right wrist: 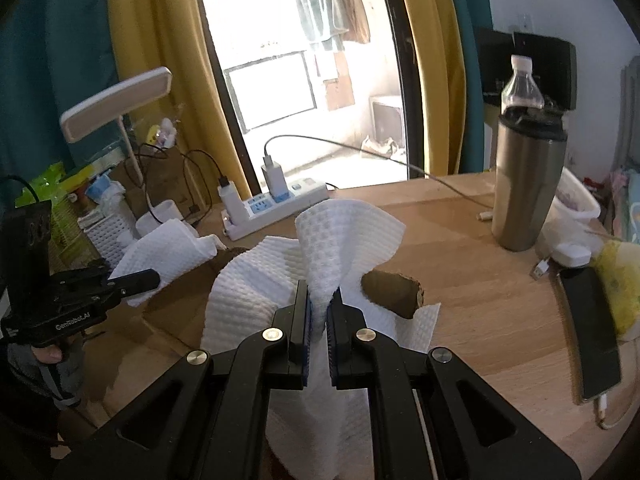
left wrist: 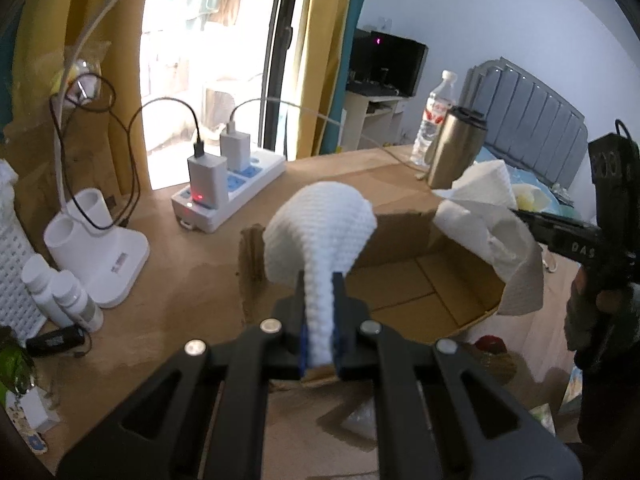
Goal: Organize soft objects
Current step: 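Lower the cloths into the box and open both tools to release, then withdraw both tools from the box toward the brown plush toy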
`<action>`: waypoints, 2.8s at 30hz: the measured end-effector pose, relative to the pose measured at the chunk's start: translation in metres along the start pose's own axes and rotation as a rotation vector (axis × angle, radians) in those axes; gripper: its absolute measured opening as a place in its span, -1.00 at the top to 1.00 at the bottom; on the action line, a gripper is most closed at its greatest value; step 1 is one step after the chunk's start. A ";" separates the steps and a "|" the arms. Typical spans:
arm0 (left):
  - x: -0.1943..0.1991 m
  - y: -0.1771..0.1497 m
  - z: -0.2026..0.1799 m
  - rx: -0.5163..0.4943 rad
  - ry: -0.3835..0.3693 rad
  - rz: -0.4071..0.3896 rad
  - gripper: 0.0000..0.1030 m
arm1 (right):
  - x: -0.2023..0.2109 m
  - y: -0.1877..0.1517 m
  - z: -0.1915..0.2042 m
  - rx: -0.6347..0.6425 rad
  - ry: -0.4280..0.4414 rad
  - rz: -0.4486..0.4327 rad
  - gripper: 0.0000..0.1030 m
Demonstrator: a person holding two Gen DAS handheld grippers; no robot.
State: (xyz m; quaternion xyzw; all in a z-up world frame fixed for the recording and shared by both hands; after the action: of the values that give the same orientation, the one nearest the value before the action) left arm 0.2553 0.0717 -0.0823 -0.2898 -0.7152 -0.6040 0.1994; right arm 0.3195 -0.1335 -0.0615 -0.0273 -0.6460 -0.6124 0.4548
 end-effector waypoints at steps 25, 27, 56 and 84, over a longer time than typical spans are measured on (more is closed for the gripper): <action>-0.038 -0.007 0.009 0.045 0.069 0.123 0.58 | -0.028 -0.028 -0.017 0.061 -0.264 0.038 0.45; -0.037 -0.007 0.008 0.040 0.072 0.120 0.56 | -0.027 -0.029 -0.016 0.068 -0.272 0.039 0.42; -0.032 -0.012 0.004 0.047 0.033 0.122 0.49 | -0.057 -0.049 -0.051 -0.111 -0.304 0.255 -0.12; 0.009 -0.016 -0.017 0.018 -0.007 0.055 0.48 | -0.009 -0.043 -0.026 -0.068 -0.282 0.122 -0.22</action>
State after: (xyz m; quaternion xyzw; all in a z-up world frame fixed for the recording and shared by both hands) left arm 0.2367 0.0554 -0.0855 -0.3096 -0.7130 -0.5907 0.2163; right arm 0.3137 -0.1609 -0.1047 -0.1679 -0.6795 -0.5953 0.3947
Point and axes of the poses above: each gripper's, at about its wrist camera, not at the fingertips, and x roughly against the way its jaws point, z to its left, y to its top, the point moved 2 cm from there along -x, roughly the way its jaws point
